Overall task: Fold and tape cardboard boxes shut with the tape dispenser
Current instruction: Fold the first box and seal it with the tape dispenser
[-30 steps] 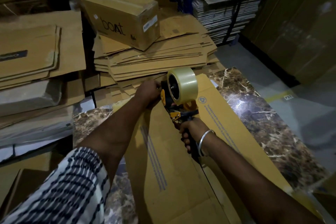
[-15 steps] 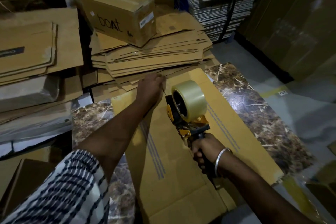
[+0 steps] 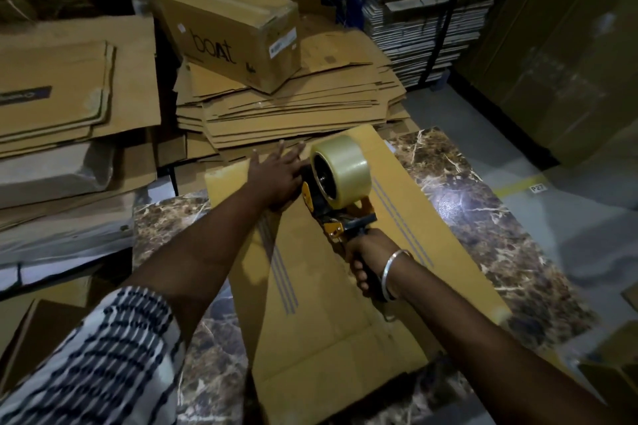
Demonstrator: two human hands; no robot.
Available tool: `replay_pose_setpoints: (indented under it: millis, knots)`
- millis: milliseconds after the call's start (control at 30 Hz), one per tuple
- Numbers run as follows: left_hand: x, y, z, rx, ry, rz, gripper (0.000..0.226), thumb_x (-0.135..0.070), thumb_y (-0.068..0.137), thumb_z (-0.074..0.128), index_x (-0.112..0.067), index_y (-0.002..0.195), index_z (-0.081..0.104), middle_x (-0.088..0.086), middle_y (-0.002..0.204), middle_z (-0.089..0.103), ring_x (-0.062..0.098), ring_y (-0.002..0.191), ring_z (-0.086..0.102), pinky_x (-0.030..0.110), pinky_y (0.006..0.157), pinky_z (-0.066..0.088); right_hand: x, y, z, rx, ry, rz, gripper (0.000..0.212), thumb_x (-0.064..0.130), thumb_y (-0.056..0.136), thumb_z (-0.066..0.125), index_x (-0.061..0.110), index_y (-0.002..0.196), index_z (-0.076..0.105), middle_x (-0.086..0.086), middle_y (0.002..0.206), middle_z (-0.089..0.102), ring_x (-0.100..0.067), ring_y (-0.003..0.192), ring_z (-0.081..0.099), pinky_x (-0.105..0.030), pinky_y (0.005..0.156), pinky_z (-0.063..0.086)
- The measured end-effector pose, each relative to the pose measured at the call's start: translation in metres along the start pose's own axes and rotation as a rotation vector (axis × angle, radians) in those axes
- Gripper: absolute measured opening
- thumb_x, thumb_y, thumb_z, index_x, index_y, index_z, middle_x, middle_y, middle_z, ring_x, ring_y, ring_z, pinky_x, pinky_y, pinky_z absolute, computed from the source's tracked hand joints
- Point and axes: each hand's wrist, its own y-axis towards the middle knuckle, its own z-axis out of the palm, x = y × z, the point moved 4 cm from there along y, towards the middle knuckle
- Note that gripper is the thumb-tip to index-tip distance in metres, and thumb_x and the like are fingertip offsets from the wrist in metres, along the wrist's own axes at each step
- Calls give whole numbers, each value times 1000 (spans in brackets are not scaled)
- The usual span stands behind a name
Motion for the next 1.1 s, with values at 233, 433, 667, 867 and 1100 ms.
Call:
replay_pose_setpoints:
  millis: [233, 433, 667, 867, 1100]
  knots:
    - [16, 12, 2, 13, -48, -84, 55, -58, 104, 20, -47, 156, 5, -13, 164, -20, 23, 152, -19, 77, 111, 3, 18, 10, 4, 42, 13, 58, 8, 4, 71, 49, 11, 73, 51, -6, 54, 24, -19, 45, 20, -35, 56, 16]
    - [12, 8, -4, -5, -124, -82, 54, -68, 100, 10, -58, 151, -5, -14, 165, -16, 23, 153, -16, 77, 110, 1, -20, -13, -10, 66, 35, 25, 30, 1, 70, 48, 14, 47, 35, -5, 51, 25, -17, 42, 21, -29, 52, 19]
    - [4, 7, -1, -45, -117, -127, 53, -60, 104, 14, -53, 154, -1, -11, 166, -10, 25, 154, -10, 74, 111, 3, -49, -33, -20, 53, 55, 49, 28, -2, 71, 47, 17, 54, 36, -5, 54, 24, -15, 44, 17, -26, 52, 18]
    - [-35, -40, 16, -215, -189, 175, 59, -55, 103, 10, -36, 153, 33, -8, 164, 25, 19, 152, 20, 56, 117, 19, -48, -31, -20, 34, 31, 38, 41, -4, 74, 48, 16, 41, 34, -4, 48, 27, -16, 40, 21, -25, 51, 22]
    - [-22, -35, 15, -118, -110, 89, 75, -73, 88, -5, -48, 155, 16, -19, 166, 5, 20, 154, 7, 64, 117, 13, -36, -27, -20, 45, 17, 34, 30, -3, 74, 48, 13, 54, 34, -5, 49, 28, -17, 43, 22, -28, 52, 20]
